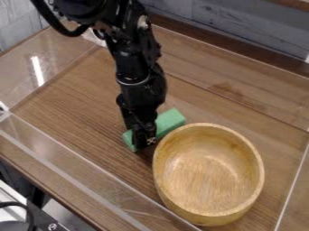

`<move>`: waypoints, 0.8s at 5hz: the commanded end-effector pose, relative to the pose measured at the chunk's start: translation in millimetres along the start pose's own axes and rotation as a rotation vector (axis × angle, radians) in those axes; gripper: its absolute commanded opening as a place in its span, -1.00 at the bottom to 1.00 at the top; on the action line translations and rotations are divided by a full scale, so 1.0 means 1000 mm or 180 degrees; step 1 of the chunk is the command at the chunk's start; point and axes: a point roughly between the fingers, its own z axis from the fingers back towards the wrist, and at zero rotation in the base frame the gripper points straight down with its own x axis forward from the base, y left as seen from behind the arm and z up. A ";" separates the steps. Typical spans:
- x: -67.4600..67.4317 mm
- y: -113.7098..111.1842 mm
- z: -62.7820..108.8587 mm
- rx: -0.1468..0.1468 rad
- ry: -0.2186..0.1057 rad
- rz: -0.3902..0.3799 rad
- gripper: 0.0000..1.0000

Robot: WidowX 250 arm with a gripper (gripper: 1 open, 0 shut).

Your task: Put the green block in the brown bowl

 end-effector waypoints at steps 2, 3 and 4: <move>0.000 -0.001 0.008 -0.0004 0.0000 0.0094 -1.00; -0.001 -0.004 0.014 -0.0045 0.0055 0.0165 -1.00; -0.002 -0.006 0.023 -0.0083 0.0107 0.0255 -1.00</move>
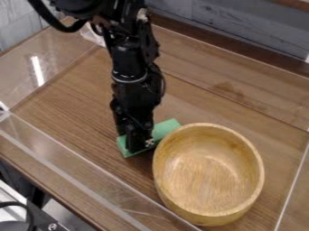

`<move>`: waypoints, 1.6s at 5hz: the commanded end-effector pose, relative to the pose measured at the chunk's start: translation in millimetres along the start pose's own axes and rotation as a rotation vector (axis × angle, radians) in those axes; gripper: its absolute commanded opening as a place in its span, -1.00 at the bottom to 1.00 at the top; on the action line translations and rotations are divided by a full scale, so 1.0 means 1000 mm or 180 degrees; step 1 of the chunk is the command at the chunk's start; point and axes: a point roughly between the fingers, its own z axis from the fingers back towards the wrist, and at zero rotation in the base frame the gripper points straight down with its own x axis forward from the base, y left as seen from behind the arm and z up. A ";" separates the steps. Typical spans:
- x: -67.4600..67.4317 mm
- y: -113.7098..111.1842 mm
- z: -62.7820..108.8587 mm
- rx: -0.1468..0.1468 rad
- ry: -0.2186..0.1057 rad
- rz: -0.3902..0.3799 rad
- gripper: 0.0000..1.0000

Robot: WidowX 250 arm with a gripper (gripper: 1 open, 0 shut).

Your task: Put the green block in the brown bowl

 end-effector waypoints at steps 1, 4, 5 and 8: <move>0.010 0.005 0.024 0.0101 -0.0128 0.0006 -1.00; 0.017 0.020 0.090 0.0245 -0.0210 0.0249 -1.00; 0.024 0.029 0.109 0.0319 -0.0257 0.0270 -1.00; 0.020 0.026 0.084 0.0377 -0.0215 0.0042 -1.00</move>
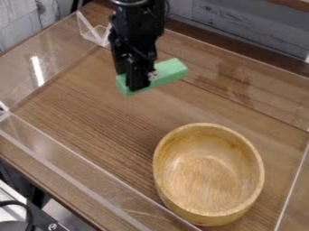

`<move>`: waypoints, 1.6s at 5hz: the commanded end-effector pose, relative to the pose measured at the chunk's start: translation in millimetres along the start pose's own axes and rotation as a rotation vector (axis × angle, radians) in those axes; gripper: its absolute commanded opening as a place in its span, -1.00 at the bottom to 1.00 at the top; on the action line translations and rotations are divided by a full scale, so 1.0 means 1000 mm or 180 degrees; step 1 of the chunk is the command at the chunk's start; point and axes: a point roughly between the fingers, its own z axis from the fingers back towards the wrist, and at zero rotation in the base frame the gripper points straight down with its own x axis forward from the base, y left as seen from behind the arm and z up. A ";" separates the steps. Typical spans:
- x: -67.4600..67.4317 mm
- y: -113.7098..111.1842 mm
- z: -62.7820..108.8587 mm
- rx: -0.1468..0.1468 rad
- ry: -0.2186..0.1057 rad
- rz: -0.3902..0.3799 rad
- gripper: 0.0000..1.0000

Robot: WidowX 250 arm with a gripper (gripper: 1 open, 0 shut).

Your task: Put the green block in the brown bowl

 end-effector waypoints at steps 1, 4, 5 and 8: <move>0.002 -0.002 0.004 0.0094 -0.0082 -0.0071 -1.00; 0.008 -0.015 -0.002 0.0153 -0.0108 -0.0186 -1.00; 0.011 -0.016 -0.004 0.0175 -0.0116 -0.0201 -1.00; 0.013 -0.015 -0.007 0.0233 -0.0125 -0.0198 -1.00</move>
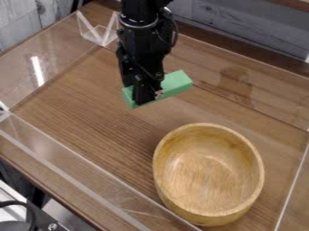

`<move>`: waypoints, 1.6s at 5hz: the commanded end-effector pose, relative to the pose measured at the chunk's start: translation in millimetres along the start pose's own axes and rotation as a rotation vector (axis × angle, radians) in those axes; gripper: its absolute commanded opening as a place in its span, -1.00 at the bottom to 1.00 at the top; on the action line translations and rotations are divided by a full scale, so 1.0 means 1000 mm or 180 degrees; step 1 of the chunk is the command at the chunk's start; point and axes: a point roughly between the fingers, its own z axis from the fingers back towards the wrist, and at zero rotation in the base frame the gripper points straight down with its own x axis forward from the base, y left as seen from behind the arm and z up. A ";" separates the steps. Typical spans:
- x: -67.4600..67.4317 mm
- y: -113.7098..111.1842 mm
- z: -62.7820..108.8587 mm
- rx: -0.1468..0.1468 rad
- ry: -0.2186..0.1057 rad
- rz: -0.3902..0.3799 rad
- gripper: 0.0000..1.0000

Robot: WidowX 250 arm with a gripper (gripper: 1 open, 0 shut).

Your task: Put the green block in the brown bowl

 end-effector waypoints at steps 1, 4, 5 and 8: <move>0.004 0.003 0.008 0.0089 -0.0090 -0.0014 -1.00; 0.004 0.003 0.005 0.0137 -0.0100 -0.0007 -1.00; 0.007 -0.025 0.018 0.0098 -0.0096 0.0033 -1.00; 0.028 -0.135 0.021 0.0083 -0.0128 -0.0283 -1.00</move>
